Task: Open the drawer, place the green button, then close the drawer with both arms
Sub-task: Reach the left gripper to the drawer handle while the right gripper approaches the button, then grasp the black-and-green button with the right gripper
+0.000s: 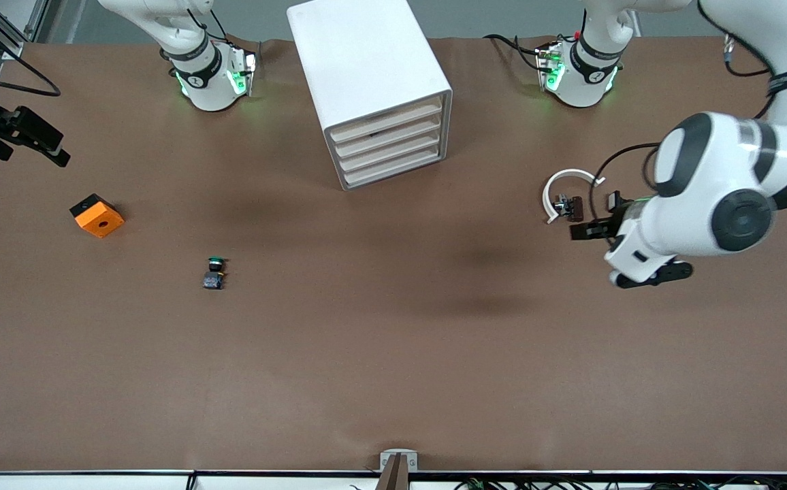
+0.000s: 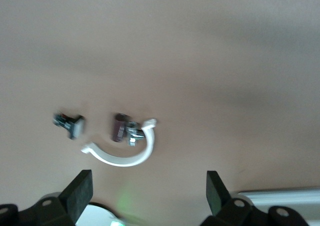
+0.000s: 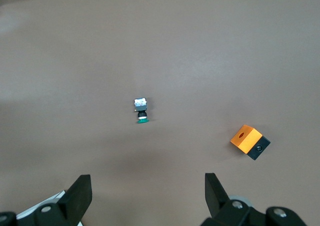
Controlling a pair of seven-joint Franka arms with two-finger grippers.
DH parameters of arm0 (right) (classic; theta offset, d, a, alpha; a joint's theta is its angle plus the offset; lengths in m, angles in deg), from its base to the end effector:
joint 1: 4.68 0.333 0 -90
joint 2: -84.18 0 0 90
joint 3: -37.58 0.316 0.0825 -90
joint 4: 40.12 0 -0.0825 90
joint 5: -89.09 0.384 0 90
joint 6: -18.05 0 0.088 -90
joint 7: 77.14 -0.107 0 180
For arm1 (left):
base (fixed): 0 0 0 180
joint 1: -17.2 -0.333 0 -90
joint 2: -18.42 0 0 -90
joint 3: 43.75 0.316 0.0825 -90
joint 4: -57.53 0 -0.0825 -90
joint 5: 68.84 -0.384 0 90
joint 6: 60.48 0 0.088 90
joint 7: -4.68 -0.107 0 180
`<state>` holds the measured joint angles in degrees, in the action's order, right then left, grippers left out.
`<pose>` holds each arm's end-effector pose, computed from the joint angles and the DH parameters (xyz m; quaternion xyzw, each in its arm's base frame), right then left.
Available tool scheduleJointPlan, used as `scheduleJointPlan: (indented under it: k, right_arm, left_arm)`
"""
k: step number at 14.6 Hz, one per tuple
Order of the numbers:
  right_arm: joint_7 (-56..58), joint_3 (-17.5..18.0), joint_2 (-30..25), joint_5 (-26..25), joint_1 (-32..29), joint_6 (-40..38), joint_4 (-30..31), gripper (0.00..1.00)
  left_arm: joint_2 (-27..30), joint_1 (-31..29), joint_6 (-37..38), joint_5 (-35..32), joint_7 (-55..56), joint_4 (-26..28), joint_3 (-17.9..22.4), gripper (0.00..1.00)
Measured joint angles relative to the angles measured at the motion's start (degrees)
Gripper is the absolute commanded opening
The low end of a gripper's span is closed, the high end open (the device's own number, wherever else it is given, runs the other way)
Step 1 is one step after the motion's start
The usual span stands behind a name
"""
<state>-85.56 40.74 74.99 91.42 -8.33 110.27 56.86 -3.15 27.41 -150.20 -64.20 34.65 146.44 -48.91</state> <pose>0.5076 0.0023 0.6554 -0.9961 0.0778 -0.0373 0.0185 0.6029 -0.1680 0.4097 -0.9733 -0.1319 0.1873 0.0168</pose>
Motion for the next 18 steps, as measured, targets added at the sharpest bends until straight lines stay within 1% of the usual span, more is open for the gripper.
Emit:
scheduleJointPlan:
  k: [3, 6, 8, 9, 11, 13, 14, 16, 18]
  right_arm:
    - [0.0, 0.5, 1.3, 0.0, 0.4, 0.0, 0.0, 1.00]
    - [0.0, 0.9, 2.7, 0.0, 1.4, 0.1, 0.0, 1.00]
    - [0.1, 0.9, 3.6, 0.0, 1.5, 0.0, 0.0, 1.00]
    - [0.1, 0.9, 4.2, 0.0, 1.5, 0.0, 0.0, 1.00]
    - [0.2, 0.9, 6.5, 0.0, 1.6, 0.6, 0.1, 1.00]
    - [0.3, 0.9, 8.9, -0.2, 2.0, 2.8, 0.6, 1.00]
    - [0.4, 0.9, 9.7, -0.5, 2.6, 4.7, 1.5, 1.00]
    - [0.4, 1.0, 10.3, -0.9, 4.2, 9.8, 4.7, 1.00]
    - [0.4, 1.0, 10.5, -1.0, 5.8, 17.1, 9.8, 1.00]
  left_arm:
    - [-5.6, 4.5, -0.1, 3.6, 16.1, -4.3, -0.1, 1.00]
    - [-11.2, 7.4, -0.6, 4.9, 25.0, -8.3, -0.2, 1.00]
    - [-14.3, 9.8, -2.8, 5.6, 31.3, -9.7, -0.2, 1.00]
    - [-15.6, 11.2, -4.1, 7.1, 35.4, -10.1, -0.2, 1.00]
    - [-18.0, 14.1, -7.4, 12.6, 45.2, -10.4, -0.2, 1.00]
    - [-20.6, 15.8, -11.0, 16.9, 56.4, -10.5, -0.2, 1.00]
    - [-22.1, 16.4, -11.8, 18.0, 60.0, -10.6, -0.3, 1.00]
    - [-24.8, 18.4, -12.2, 19.1, 64.3, -10.6, -0.5, 1.00]
    - [-26.4, 21.3, -12.4, 20.8, 71.1, -10.5, -0.5, 1.00]
